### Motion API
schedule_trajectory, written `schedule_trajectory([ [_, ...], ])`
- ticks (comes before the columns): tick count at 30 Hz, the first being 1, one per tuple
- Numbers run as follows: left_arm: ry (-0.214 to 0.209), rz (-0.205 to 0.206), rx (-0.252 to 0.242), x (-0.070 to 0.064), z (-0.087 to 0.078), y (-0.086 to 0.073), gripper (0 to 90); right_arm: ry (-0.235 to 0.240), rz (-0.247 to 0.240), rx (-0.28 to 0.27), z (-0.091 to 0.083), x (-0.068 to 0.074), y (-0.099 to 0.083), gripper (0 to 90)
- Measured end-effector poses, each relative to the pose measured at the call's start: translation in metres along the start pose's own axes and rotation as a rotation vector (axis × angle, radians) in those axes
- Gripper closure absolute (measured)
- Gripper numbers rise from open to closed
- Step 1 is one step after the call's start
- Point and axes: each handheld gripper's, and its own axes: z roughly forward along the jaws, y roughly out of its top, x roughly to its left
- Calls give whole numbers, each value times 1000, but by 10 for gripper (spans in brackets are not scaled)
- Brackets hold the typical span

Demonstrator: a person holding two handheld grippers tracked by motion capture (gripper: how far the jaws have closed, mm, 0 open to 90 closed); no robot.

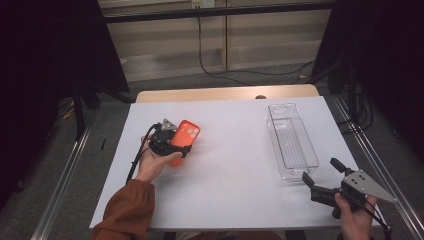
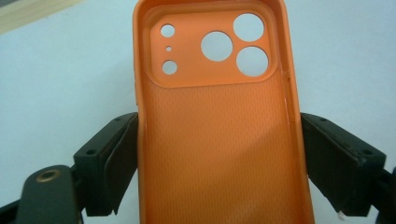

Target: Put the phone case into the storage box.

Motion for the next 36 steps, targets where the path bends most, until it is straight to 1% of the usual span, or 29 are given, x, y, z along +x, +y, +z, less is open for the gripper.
schedule_trajectory([
  [2,5,-1,-20,-1,-2,-1,160,0,-1,0,0,0,0,0],
  [3,4,3,-22,-1,-3,-2,160,0,-1,-1,0,0,0,0],
  [4,9,-9,-44,-3,-3,-3,160,1,0,-1,0,0,0,0],
  [5,10,0,-48,-2,-5,-3,160,2,0,-2,0,0,0,0],
  [7,14,-7,-68,-4,-7,-5,160,2,0,-2,0,0,0,0],
  [9,12,-12,-78,-6,-9,-7,160,2,1,-3,0,0,0,0],
  [11,25,0,-92,-7,-11,-9,160,3,-1,-4,0,0,0,0],
  [12,23,-8,-104,-8,-11,-10,160,3,-5,-3,0,0,0,0],
  [13,28,-3,-106,-9,-12,-11,160,4,-9,-3,0,0,0,0],
  [14,27,-10,-115,-11,-12,-12,160,3,-8,-3,0,0,0,0],
  [15,34,3,-116,-12,-13,-13,160,4,-4,-2,0,0,0,0],
  [16,35,6,-118,-13,-14,-14,160,6,-3,-5,0,1,0,0],
  [19,23,13,-142,-17,-19,-17,159,0,-5,-5,0,1,1,0],
  [21,20,24,-149,-21,-22,-18,159,4,-6,-5,0,1,1,0],
  [22,21,22,-161,-23,-23,-18,159,6,-9,-5,-1,1,1,0],
  [24,19,40,-163,-27,-25,-19,160,8,-6,-3,0,1,1,0],
  [26,21,46,-171,-31,-26,-19,160,10,-3,-3,0,1,1,0],
  [29,9,46,-184,-36,-28,-20,159,24,1,-3,0,2,2,0],
  [33,6,43,-204,-39,-32,-22,159,38,3,-7,2,4,3,0],
  [34,4,42,-201,-39,-33,-22,159,41,8,-8,2,5,3,0],
  [36,3,37,-217,-40,-36,-23,159,50,6,-13,3,6,4,0],
])
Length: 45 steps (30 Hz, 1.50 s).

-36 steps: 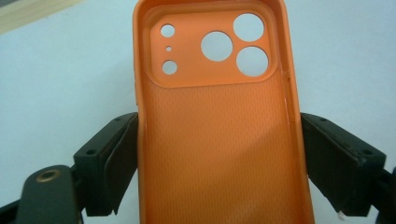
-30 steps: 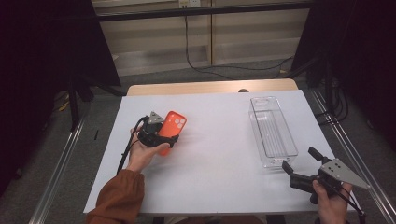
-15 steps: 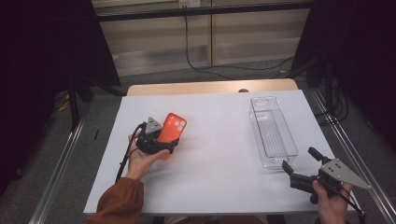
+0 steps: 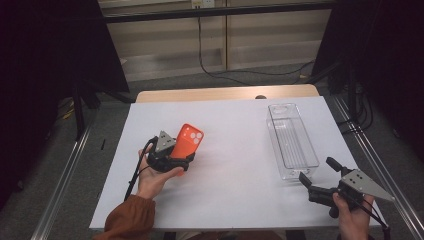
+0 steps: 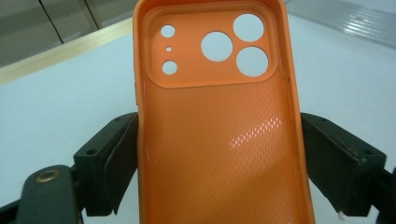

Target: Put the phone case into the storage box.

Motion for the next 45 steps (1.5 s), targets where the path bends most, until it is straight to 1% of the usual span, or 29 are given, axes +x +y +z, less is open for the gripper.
schedule_trajectory([
  [2,-5,-9,-17,-2,-2,0,159,5,-6,0,0,1,1,0],
  [4,-5,-2,-23,-6,-4,1,159,18,-3,-3,1,2,2,0],
  [7,-12,-8,-32,-12,-5,0,159,37,-11,-6,2,5,4,0],
  [9,-10,-3,-39,-17,-6,-1,159,52,-24,-7,3,7,6,0],
  [10,-9,-4,-41,-18,-7,-2,159,56,-16,-11,5,8,6,0],
  [11,-15,-4,-48,-20,-7,-1,159,62,-27,-8,6,8,7,0],
  [12,-12,-3,-49,-21,-8,-1,159,67,-26,-9,7,9,7,0],
  [13,-18,-3,-56,-23,-8,0,159,73,-24,-8,8,10,8,0],
  [14,-19,0,-54,-24,-9,0,159,77,-32,-7,10,11,8,0],
  [15,-24,-3,-55,-25,-9,1,159,78,-29,-7,10,12,9,0],
  [16,-36,-12,-60,-27,-9,1,159,86,-30,-8,11,13,10,0],
  [18,-39,-8,-65,-31,-10,1,159,105,-35,-13,12,15,13,0],
  [19,-40,-7,-69,-32,-10,2,159,120,-45,-8,13,17,14,0],
  [20,-51,-8,-77,-34,-10,2,159,133,-51,-7,14,18,16,0],
  [21,-53,-1,-77,-36,-11,3,159,148,-55,-1,15,20,17,0],
  [23,-63,3,-83,-41,-11,4,159,178,-59,10,20,24,18,0],
  [28,-79,29,-83,-53,-9,6,159,202,-69,29,31,27,20,0],
  [31,-86,29,-81,-58,-7,7,159,212,-71,29,36,27,24,0],
  [32,-84,28,-80,-59,-7,7,159,225,-77,33,39,28,25,0],
  [33,-89,34,-67,-60,-7,8,159,235,-77,36,41,29,26,0],
  [36,-99,33,-78,-62,-9,9,159,279,-92,49,51,34,29,2],
  [38,-99,39,-86,-63,-11,9,159,295,-103,56,57,38,29,3],
  [40,-103,44,-86,-65,-11,8,159,307,-99,56,62,41,30,3],
  [42,-105,60,-87,-68,-10,8,159,312,-102,52,66,45,31,2],
  [44,-116,59,-87,-70,-11,10,159,322,-97,49,71,50,35,1],
  [45,-117,68,-86,-70,-12,11,159,326,-95,53,72,52,36,0],
])
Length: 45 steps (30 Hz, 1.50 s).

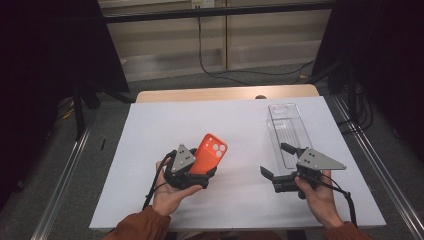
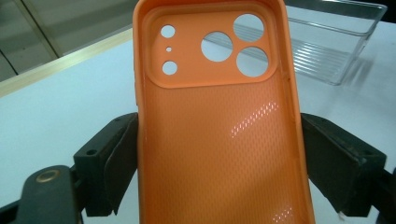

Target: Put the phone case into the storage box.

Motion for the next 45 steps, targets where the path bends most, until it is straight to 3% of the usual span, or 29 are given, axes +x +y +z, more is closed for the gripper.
schedule_trajectory([
  [12,39,34,-9,-9,-1,-1,159,73,44,10,24,20,19,0],
  [17,65,53,-4,-14,4,-4,159,83,75,35,33,24,26,4],
  [27,89,75,-6,-17,8,-5,159,83,87,91,50,32,31,35],
  [33,111,102,-8,-23,13,-5,159,83,105,165,57,31,36,32],
  [36,130,124,-5,-27,16,-4,159,56,97,208,57,31,39,35],
  [43,135,146,-5,-33,27,1,159,43,115,269,56,30,48,61],
  [45,132,183,12,-36,30,3,159,59,115,314,57,28,50,66],
])
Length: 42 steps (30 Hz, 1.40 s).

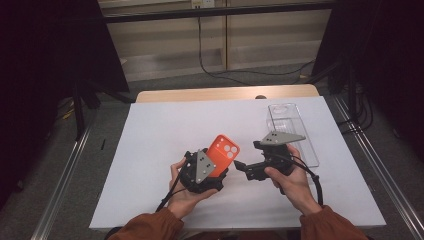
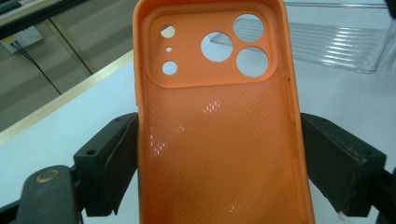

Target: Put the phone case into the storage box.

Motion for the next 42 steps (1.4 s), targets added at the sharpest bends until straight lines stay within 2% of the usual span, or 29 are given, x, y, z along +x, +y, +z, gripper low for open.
schedule_trajectory([
  [2,3,15,3,-4,3,1,159,-2,-6,17,1,-2,2,71],
  [4,13,19,-2,-8,6,-1,159,4,15,17,2,-5,2,82],
  [7,16,8,-4,-11,10,-4,159,25,41,21,3,-10,1,94],
  [10,24,2,-6,-12,12,-6,159,27,43,27,5,-12,-1,99],
  [16,35,-7,-20,-13,11,-7,159,-4,52,74,12,-10,-5,131],
  [19,35,-6,-22,-14,12,-7,159,-17,63,71,12,-10,-5,208],
  [22,41,-11,-32,-14,11,-4,159,-69,66,35,11,-8,-5,322],
  [24,40,-16,-35,-13,11,-4,159,-76,64,33,11,-5,-4,372],
  [27,45,-14,-34,-12,10,-3,159,-43,92,37,13,-3,-1,484],
  [31,56,-13,-44,-11,9,-3,159,-32,129,58,17,-5,3,550],
  [35,57,2,-35,-12,9,-4,159,5,184,82,20,-6,4,648],
  [40,64,19,-33,-14,10,-4,159,11,225,105,22,-8,5,677],
  [42,62,13,-36,-14,11,-5,159,18,245,110,22,-8,5,691],
])
